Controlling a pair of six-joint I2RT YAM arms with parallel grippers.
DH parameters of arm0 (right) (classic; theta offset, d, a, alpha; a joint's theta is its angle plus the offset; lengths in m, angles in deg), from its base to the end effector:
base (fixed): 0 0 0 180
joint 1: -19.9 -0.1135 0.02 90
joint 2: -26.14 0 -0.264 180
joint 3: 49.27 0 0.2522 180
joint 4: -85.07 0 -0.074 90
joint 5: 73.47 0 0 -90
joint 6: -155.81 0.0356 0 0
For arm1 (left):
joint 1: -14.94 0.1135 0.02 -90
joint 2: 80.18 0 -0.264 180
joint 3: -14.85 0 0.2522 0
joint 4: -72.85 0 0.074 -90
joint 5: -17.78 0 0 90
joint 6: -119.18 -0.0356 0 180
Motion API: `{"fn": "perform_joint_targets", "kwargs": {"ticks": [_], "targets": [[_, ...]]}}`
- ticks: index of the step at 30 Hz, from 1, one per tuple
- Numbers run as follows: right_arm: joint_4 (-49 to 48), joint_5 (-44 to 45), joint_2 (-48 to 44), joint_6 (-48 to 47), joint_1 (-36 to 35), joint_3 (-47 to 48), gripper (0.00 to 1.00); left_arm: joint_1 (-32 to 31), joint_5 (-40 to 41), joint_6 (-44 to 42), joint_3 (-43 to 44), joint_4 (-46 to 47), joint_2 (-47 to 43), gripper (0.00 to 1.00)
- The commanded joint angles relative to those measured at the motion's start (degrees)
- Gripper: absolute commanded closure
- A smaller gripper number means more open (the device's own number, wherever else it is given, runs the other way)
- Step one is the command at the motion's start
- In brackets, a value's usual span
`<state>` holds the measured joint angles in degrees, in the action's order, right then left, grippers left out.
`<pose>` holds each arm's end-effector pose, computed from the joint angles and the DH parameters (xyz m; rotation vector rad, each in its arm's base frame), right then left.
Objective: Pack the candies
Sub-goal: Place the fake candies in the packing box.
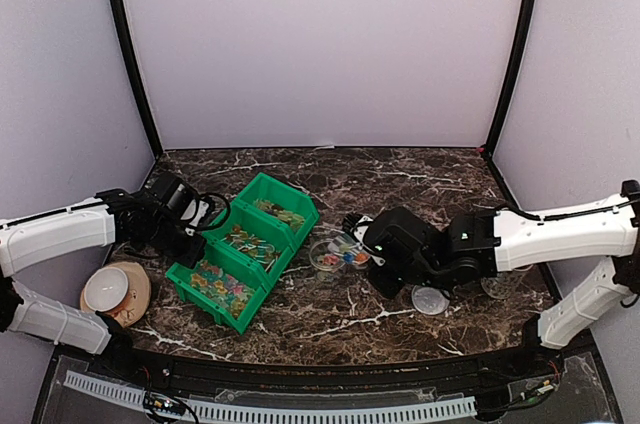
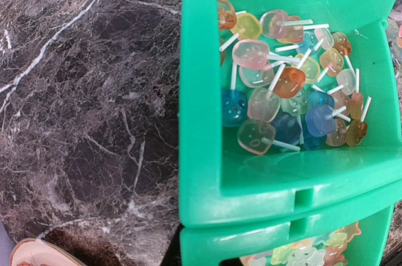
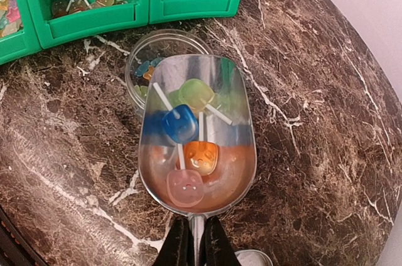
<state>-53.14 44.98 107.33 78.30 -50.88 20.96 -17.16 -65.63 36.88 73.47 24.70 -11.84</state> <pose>0.1118 0.2691 0.2426 -0.9646 2.1401 0.0806 0.1964 -0.1184 0.2237 0.5023 2.5250 -0.1130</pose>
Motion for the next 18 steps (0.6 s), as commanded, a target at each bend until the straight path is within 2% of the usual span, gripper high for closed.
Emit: {"fn": "perform_joint_targets", "kwargs": {"ticks": [1, 18], "targets": [[2.9, 1.3, 1.1, 0.4, -0.7, 3.2, 1.0, 0.1, -0.2, 0.5, 1.6, 6.2, -1.2, 1.0], [11.5, 1.0, 5.9, -1.4, -0.8, 9.2, 1.0, 0.1, -0.2, 0.4, 1.8, 6.2, -0.7, 1.0]]}}
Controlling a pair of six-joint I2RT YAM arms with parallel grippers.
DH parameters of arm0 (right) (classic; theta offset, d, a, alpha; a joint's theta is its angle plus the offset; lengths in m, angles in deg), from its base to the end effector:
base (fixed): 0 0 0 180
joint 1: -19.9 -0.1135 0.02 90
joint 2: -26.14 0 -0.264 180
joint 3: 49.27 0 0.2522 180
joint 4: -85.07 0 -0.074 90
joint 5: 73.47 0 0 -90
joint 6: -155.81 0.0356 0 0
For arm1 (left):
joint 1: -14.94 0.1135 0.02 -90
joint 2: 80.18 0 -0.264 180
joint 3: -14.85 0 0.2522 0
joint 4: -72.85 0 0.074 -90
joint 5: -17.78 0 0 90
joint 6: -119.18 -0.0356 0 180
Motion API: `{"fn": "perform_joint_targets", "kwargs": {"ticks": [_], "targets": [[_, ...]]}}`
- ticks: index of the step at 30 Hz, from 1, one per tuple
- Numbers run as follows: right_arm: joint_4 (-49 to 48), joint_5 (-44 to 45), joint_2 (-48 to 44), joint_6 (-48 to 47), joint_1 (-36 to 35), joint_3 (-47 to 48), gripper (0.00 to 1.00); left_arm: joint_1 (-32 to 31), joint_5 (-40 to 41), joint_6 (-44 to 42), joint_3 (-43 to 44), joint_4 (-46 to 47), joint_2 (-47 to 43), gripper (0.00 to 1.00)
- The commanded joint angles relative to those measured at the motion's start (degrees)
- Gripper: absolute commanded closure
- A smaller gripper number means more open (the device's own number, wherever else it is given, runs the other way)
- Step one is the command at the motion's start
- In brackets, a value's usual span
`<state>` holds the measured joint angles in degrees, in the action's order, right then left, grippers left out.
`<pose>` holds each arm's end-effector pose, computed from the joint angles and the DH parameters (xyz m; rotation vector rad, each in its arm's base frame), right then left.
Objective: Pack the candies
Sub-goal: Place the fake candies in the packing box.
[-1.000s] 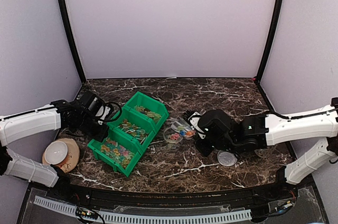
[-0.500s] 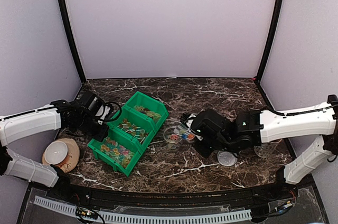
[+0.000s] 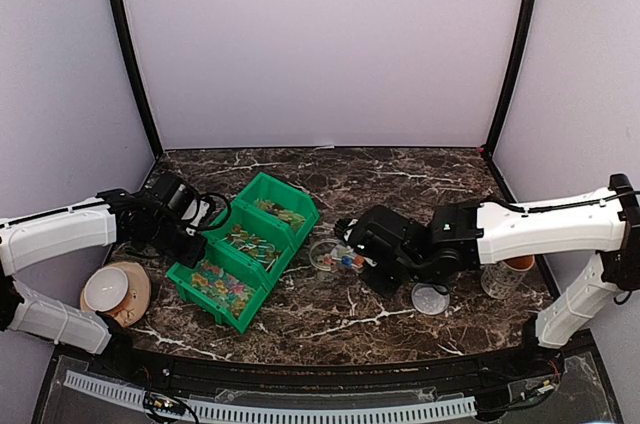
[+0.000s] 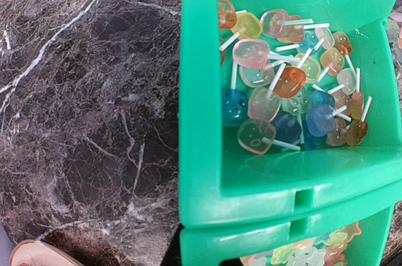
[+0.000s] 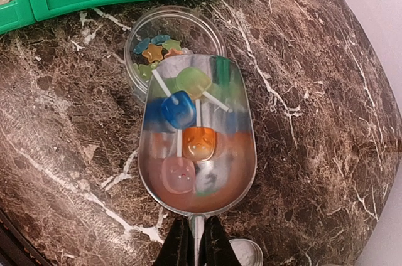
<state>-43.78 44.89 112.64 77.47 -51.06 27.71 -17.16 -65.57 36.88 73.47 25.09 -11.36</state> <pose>0.1152 0.2820 0.2435 -1.0670 2.2006 -0.0416 0.1977 -0.1192 0.2223 0.5022 2.5263 -0.1110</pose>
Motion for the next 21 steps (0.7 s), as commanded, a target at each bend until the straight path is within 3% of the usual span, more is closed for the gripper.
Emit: {"fn": "perform_joint_targets", "kwargs": {"ticks": [1, 21], "targets": [[2.8, 1.1, 0.9, -0.6, -0.7, 4.2, 1.0, 0.1, -0.2, 0.4, 1.8, 5.8, -1.1, 1.0], [12.5, 0.6, 4.4, -3.1, -1.0, 10.1, 1.0, 0.1, 0.2, 0.3, 1.8, 5.7, -1.1, 1.0]]}}
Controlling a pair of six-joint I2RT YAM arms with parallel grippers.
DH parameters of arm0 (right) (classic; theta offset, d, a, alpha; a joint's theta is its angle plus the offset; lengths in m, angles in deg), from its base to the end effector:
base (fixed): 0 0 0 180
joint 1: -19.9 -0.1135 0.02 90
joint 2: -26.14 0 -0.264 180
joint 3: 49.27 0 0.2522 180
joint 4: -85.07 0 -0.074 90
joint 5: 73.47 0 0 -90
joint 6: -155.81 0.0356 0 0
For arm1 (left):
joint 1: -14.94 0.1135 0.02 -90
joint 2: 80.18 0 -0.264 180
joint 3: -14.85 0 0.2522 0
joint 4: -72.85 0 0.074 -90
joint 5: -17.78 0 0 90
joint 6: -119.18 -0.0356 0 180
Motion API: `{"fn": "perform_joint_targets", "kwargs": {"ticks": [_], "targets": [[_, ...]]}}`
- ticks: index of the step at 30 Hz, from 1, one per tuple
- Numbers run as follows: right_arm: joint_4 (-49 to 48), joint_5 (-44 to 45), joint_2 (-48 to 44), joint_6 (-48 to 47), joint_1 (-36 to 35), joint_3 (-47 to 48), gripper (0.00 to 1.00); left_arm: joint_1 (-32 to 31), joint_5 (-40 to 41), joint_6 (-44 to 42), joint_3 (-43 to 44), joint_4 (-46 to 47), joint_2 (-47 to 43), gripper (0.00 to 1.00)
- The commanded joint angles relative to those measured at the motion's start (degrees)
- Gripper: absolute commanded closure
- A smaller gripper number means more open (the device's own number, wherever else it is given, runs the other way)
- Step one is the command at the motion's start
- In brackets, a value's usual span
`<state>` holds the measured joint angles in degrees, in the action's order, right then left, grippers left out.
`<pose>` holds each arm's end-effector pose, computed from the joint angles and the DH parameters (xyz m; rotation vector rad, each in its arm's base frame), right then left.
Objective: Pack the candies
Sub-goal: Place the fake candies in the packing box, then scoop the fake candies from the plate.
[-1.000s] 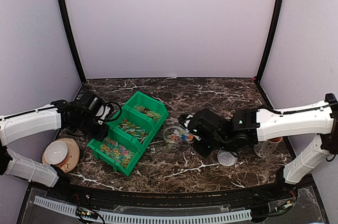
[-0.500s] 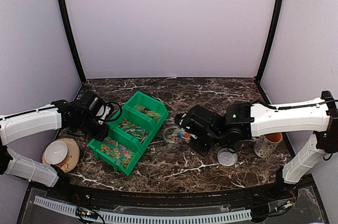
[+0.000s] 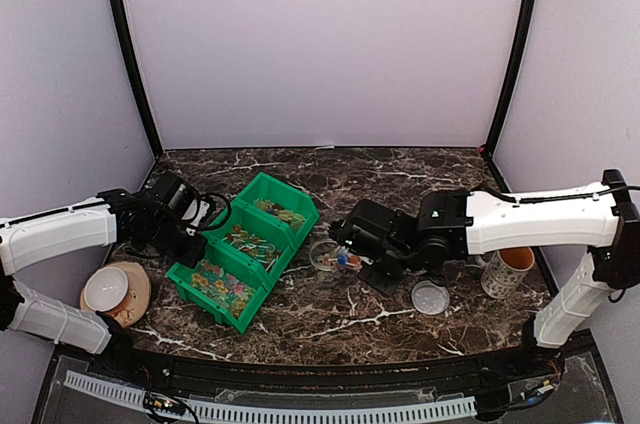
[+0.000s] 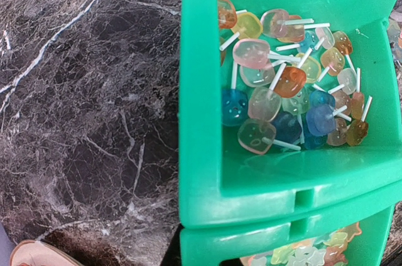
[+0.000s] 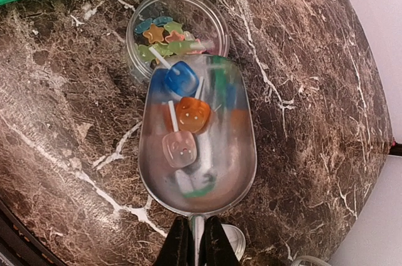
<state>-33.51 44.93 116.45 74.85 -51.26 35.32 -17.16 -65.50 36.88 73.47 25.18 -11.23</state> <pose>0.1172 0.2910 0.2553 -1.1897 2.2252 -0.1596 0.1981 -0.1194 0.2219 0.5019 2.5267 -0.1092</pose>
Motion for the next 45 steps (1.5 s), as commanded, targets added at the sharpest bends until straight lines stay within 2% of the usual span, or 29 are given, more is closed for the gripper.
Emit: {"fn": "perform_joint_targets", "kwargs": {"ticks": [1, 27, 34, 45], "targets": [[2.6, 0.5, 0.6, -0.5, -0.8, 3.0, 1.0, 0.1, 0.1, 0.3, 1.8, 5.6, -1.2, 1.0], [12.4, 2.5, 5.0, -3.1, -2.1, 11.8, 1.0, 0.1, -0.1, 0.4, 1.9, 5.7, -1.3, 1.0], [6.6, 3.0, 5.3, -5.2, -2.1, 15.5, 1.0, 0.1, -1.0, 0.3, 1.9, 6.0, -1.7, 1.0], [-3.2, 0.7, 13.2, -9.5, -2.3, 22.8, 1.0, 0.1, -1.0, 0.0, 1.8, 6.3, -2.3, 1.0]]}}
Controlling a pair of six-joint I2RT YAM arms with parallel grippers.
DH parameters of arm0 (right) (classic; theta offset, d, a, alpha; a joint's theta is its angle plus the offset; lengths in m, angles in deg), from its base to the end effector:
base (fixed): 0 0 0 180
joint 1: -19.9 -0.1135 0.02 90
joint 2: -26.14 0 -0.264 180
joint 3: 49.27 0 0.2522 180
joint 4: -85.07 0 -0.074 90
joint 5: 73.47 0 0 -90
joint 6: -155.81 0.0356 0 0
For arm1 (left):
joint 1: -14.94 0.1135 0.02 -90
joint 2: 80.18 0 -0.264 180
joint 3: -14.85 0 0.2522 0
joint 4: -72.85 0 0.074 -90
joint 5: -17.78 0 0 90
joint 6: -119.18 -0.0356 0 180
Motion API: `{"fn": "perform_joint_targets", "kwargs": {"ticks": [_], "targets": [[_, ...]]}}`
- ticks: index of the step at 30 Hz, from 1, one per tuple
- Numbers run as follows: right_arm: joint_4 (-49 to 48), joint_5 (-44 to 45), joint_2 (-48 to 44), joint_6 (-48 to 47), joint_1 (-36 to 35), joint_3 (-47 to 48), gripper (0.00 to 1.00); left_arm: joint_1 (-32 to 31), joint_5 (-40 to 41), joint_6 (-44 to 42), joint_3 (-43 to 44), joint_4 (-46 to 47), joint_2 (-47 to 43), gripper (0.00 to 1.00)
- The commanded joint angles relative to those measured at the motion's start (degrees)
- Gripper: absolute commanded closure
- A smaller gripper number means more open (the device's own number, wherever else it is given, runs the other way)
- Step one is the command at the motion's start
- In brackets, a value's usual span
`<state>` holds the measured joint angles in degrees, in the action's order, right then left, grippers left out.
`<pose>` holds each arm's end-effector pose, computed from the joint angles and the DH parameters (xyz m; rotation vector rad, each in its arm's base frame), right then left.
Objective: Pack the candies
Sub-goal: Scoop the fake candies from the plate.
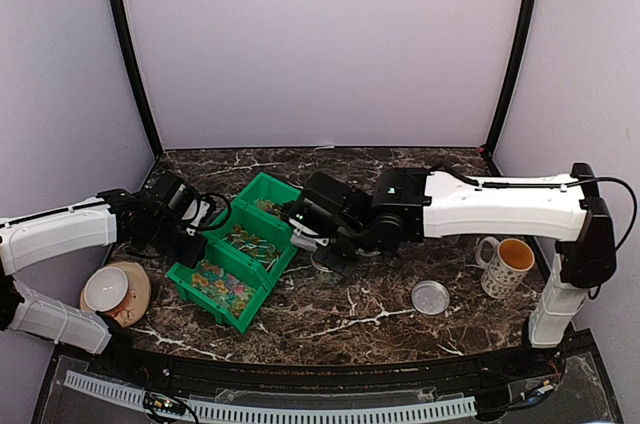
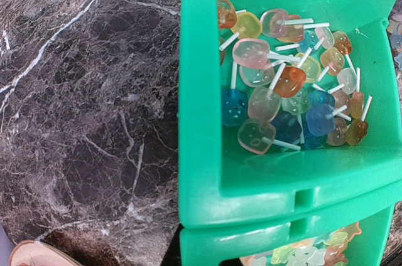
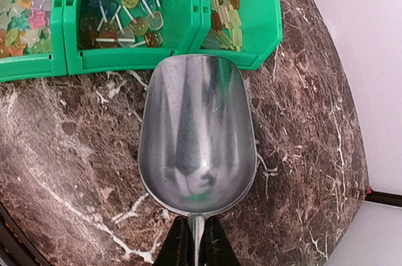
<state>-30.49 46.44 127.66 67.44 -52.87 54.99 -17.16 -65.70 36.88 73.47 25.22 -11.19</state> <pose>0.1278 0.3523 0.2919 -1.2852 2.0795 -0.1472 0.1982 -0.1195 0.2218 0.5034 2.5274 -0.1135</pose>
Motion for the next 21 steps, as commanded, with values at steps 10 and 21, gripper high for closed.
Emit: {"fn": "perform_joint_targets", "kwargs": {"ticks": [10, 21], "targets": [[-8.4, -4.9, 7.4, -5.3, -1.1, 7.5, 1.0, -0.6, 0.6, 0.8, 4.1, 2.5, -2.7, 1.0], [-5.0, -3.9, 12.7, -5.2, -1.1, 11.3, 1.0, -0.8, 1.0, -0.4, 1.6, 5.5, -1.5, 1.0]]}}
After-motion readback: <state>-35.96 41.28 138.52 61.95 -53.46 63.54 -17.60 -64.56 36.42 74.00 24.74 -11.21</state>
